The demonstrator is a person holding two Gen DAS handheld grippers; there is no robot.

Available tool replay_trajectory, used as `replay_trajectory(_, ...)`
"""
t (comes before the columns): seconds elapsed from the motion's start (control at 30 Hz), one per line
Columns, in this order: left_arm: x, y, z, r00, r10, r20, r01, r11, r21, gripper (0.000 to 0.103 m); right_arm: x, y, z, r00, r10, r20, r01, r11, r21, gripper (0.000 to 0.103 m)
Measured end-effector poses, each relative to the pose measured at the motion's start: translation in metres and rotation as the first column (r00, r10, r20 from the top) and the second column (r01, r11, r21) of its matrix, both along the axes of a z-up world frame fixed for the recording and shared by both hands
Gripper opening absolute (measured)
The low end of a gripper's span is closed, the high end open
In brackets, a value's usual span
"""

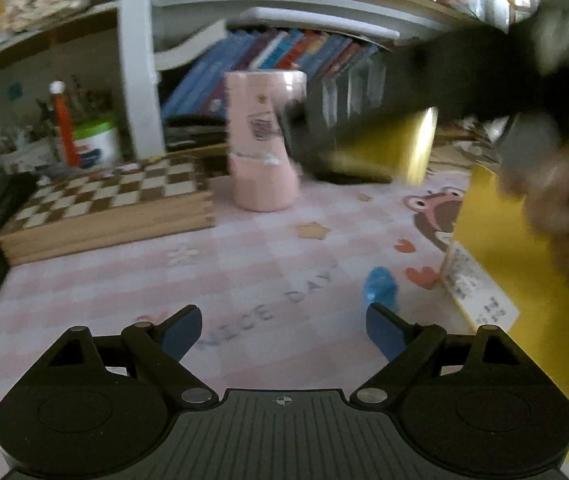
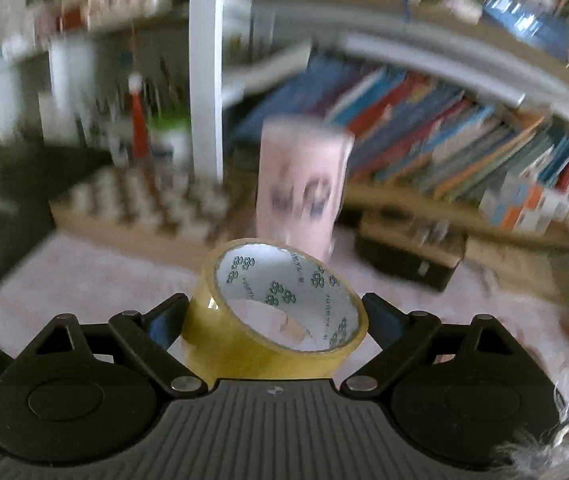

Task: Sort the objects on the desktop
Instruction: 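Grasp the blue item with the left gripper while the right gripper lifts the tape roll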

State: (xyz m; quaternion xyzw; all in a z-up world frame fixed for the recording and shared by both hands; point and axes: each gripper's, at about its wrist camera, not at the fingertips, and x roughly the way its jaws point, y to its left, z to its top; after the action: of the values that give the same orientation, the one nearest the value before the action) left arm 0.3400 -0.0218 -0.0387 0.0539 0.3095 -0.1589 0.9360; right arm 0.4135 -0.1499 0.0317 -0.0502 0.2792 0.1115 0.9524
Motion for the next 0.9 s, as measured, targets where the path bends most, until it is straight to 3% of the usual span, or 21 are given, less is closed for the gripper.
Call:
replay_trajectory(0.13, 0.009, -0.021, -0.008, 0.998, -0.062, -0.013, 0.062, 0.998, -0.003, 0.080, -0.012, -0.020, 0.023, 0.998, -0.045, 0.049, 0.042, 0.997, 0.065, 0.092)
replay_trajectory(0.3, 0.016, -0.047, -0.016, 0.991, -0.129, -0.024, 0.129, 0.992, -0.006, 0.071, -0.020, -0.039, 0.028, 0.994, -0.102, 0.030, 0.098, 0.988, 0.116, 0.092)
replay_trajectory(0.53, 0.032, -0.061, -0.032, 0.988, -0.124, -0.094, 0.123, 0.992, -0.019, 0.024, -0.033, -0.040, 0.023, 0.995, -0.098, 0.014, 0.096, 0.989, 0.110, 0.092)
replay_trajectory(0.73, 0.013, -0.032, -0.013, 0.995, -0.077, -0.059, 0.074, 0.996, -0.045, 0.023, -0.043, -0.032, 0.022, 0.997, -0.082, 0.013, 0.080, 0.992, 0.099, 0.092)
replay_trajectory(0.9, -0.010, 0.011, 0.006, 0.998, 0.031, -0.049, -0.035, 0.996, -0.085, 0.023, -0.056, -0.019, 0.024, 0.998, -0.062, 0.018, 0.060, 0.993, 0.100, 0.092)
